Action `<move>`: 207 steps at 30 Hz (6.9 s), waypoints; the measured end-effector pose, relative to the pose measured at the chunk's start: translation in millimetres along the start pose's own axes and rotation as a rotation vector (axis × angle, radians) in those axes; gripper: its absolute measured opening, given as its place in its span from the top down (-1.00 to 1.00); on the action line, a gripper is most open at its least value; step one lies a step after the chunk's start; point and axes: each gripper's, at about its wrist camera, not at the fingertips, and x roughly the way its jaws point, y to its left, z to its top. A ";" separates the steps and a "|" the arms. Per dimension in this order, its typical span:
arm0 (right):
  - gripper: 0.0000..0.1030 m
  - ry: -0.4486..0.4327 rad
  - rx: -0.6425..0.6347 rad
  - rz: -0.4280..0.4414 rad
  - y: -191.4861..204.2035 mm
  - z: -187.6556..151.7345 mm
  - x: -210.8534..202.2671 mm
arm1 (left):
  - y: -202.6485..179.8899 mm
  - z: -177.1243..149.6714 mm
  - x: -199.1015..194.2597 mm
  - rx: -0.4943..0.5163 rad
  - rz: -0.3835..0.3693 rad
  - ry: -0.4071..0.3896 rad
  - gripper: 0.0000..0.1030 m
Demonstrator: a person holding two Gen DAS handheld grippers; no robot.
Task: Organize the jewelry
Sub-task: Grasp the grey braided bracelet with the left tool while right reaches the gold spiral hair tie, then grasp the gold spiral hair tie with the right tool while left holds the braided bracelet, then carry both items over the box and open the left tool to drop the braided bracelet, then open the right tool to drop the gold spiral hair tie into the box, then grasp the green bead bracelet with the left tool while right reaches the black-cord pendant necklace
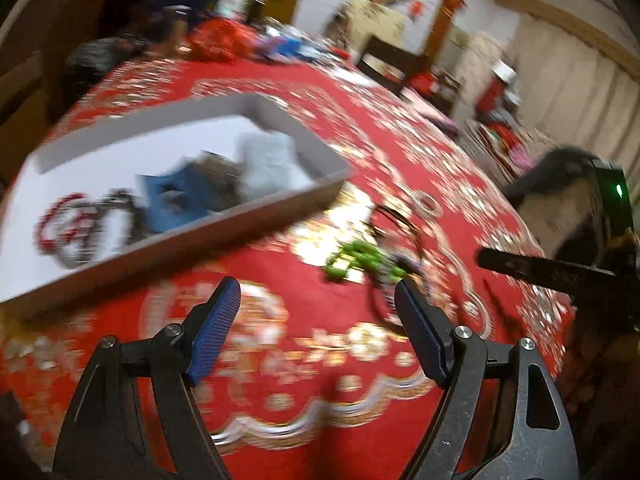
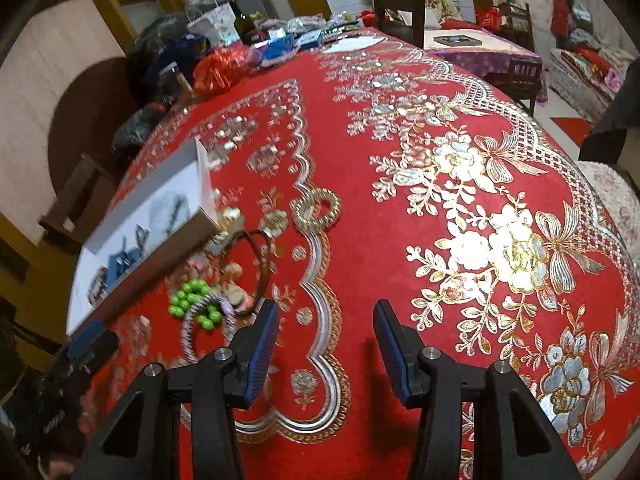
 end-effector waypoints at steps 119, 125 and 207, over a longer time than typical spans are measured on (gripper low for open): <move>0.51 -0.162 -0.241 0.045 78.7 -10.8 -5.4 | 36.4 9.4 -45.4 -0.089 0.026 -0.150 0.89; 0.51 -0.182 -0.304 0.085 109.2 8.4 1.9 | 77.9 31.3 -47.3 -0.167 0.101 -0.213 0.89; -0.06 0.000 -0.205 0.065 41.8 24.8 42.9 | -22.8 12.0 58.9 0.213 -0.024 0.098 0.69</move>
